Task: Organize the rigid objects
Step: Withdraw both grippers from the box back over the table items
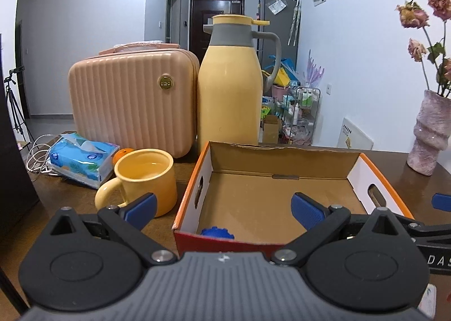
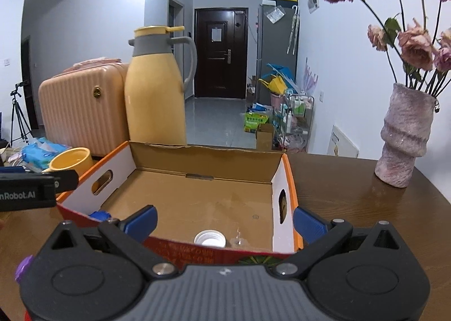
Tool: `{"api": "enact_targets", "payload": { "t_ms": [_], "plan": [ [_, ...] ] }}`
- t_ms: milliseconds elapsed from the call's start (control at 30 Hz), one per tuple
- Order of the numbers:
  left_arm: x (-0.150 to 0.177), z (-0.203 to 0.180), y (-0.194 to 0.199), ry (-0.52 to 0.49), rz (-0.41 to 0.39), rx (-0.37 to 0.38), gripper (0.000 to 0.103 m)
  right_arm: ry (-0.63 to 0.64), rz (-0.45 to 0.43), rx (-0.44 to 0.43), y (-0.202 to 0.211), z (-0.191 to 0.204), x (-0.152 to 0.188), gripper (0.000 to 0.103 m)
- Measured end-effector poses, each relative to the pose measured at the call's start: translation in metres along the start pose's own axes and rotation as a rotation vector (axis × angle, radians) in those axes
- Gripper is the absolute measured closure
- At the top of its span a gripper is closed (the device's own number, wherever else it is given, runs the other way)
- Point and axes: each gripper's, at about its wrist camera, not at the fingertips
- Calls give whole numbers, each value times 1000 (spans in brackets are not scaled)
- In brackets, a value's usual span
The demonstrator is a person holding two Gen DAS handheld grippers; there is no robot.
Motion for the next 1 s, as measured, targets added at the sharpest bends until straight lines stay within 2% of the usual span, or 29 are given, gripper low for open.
{"api": "enact_targets", "payload": {
  "t_ms": [600, 1000],
  "plan": [
    [40, 7, 97, -23, -68, 62, 0, -12, -80, -23, 97, -6, 46, 0],
    [79, 15, 137, -43, -42, 94, 0, 6, -77, -22, 142, -5, 83, 0]
  ]
}}
Point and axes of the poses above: each gripper's, at about its wrist camera, not at the fingertips, and y roughly against the way its jaws point, z to its left, x to its underside, and after that the axes turned 7 degrees about x, right-handed
